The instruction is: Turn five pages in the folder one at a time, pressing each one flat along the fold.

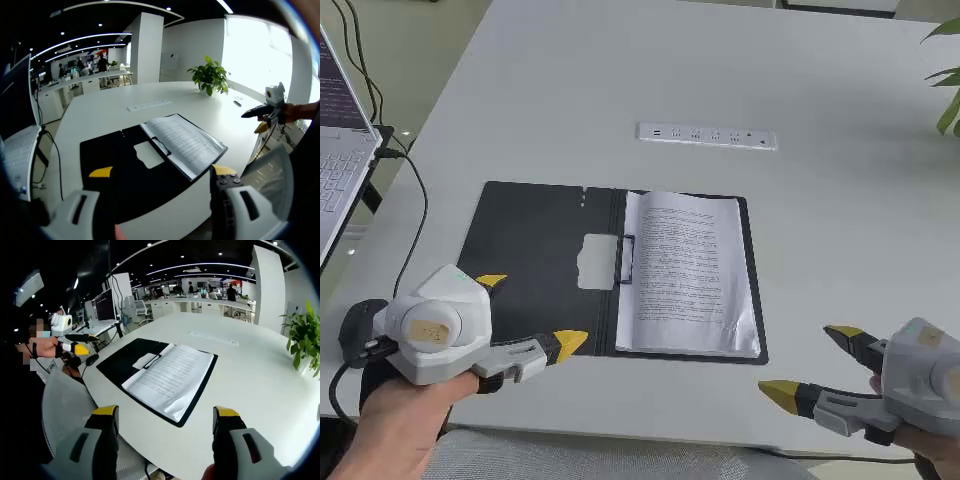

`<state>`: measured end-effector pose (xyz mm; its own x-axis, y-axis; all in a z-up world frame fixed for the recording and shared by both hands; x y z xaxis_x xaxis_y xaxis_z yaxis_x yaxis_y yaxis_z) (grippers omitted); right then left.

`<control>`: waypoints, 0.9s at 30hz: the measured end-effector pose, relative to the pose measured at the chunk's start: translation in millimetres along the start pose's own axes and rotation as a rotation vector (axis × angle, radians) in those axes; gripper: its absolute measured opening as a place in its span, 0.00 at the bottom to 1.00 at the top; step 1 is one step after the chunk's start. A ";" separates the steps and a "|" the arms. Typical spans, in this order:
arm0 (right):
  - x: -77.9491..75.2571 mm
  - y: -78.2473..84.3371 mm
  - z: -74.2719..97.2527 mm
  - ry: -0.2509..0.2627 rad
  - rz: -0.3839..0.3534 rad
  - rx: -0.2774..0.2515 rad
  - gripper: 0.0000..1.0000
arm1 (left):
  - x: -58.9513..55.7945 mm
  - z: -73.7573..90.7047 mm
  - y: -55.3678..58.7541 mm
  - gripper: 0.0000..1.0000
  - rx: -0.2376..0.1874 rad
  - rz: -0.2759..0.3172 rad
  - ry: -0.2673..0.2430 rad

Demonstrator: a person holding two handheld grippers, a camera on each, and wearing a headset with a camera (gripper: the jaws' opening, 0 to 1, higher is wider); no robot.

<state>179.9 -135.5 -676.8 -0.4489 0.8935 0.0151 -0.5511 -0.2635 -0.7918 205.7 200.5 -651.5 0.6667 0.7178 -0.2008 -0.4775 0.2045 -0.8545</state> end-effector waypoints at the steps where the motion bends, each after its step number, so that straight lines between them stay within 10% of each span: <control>1: 0.0 0.7 -0.3 0.001 -0.001 0.003 0.74 | -0.1 -0.2 0.5 0.75 0.000 0.002 0.001; 27: 3.9 0.6 -3.3 -0.006 0.013 0.012 0.74 | 3.3 4.9 -2.1 0.76 -0.015 -0.003 -0.001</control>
<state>180.1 -131.0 -679.2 -0.4603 0.8877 0.0089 -0.5534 -0.2791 -0.7848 206.1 205.7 -648.0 0.6677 0.7177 -0.1977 -0.4667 0.1966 -0.8623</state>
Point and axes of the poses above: the centre of the closed fingertips' face, and the gripper's own axes: z roughly backward along the fingers, x roughly to its left, y roughly out of its underside, the point moved 3 cm from there along z, roughly backward along the fingers, and after that the axes turned 12 degrees about y, right-handed, at the moved point
